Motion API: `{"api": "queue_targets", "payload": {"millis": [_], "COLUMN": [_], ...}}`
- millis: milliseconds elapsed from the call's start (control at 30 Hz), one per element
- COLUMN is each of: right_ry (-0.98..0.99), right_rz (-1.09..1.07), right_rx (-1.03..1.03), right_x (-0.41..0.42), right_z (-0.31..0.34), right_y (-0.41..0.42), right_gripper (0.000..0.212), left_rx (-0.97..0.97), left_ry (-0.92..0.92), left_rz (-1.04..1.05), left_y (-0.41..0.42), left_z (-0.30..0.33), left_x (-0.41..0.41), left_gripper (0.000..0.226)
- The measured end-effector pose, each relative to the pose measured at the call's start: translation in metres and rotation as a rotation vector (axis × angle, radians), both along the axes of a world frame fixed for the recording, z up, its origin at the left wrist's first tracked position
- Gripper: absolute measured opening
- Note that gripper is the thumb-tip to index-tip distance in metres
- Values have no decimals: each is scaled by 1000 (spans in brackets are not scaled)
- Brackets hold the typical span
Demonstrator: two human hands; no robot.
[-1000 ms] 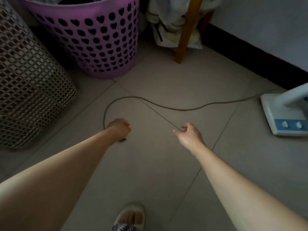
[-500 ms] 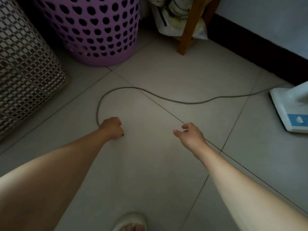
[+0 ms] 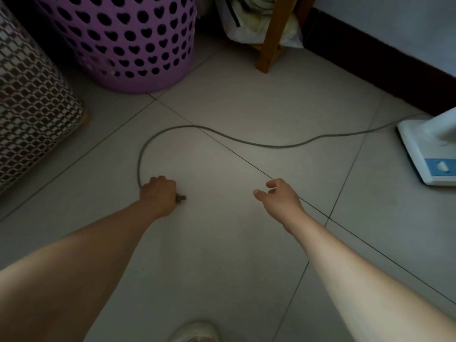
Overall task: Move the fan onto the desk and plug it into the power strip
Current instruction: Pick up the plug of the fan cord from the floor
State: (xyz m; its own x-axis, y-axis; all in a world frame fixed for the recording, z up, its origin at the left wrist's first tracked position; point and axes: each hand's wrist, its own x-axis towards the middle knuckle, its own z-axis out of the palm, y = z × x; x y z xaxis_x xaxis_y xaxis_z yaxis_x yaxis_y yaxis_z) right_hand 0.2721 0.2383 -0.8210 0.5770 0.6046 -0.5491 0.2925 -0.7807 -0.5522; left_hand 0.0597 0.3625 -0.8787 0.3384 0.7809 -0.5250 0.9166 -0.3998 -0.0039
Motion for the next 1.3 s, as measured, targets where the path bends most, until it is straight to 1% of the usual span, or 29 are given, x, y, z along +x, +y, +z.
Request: {"api": "queue_targets", "payload": {"millis": [33,100,200,333,467,667,800,900,1000,1067,1167,1233,1300], "right_ry": [-5,-16,-24,-52,-63,-79,-83,-84,-98,-107,-109,-113,-119], "right_rz": [-4,-11,-40,-85,-135,-172,-191,-213,-229,-236,-252,-267,-275], "right_rx": [3,6,26,22,-1,-32,-44,-44,-39,-37,-36,-33,-31], "right_x": [3,9,22,46,71,110,139,161,182,194,211,220,230], "right_z": [1,3,8,13,12,3,-9,-18,-25,-27,-28,-28,-27], "right_y": [0,0,-4,-10,-17,-21,-23,-27,-33,-38,-46,-52,-57], "right_gripper": [52,53,54,53,53,52,52,52,51,51,50,49,48], "left_rx": [3,11,-18,-87,-35,-23,-22,-23,-12,-19,-26,-31,-82], "left_ry": [-41,-188,-346,-479,-561,-529,-559,-545,-487,-412,-310,-293,-315], "left_rz": [3,26,-6,-67,-59,-37,-3,13,-23,-63,-96,-95,-62], "left_y": [2,5,8,7,4,16,28,31,27,22,14,8,2], "left_z": [3,9,18,31,38,28,7,-9,-24,-29,-29,-22,-12], "left_x": [8,27,65,121,172,235,268,288,303,310,316,322,333], "left_gripper": [26,21,24,25,25,27,27,27,22,19,23,29,33]}}
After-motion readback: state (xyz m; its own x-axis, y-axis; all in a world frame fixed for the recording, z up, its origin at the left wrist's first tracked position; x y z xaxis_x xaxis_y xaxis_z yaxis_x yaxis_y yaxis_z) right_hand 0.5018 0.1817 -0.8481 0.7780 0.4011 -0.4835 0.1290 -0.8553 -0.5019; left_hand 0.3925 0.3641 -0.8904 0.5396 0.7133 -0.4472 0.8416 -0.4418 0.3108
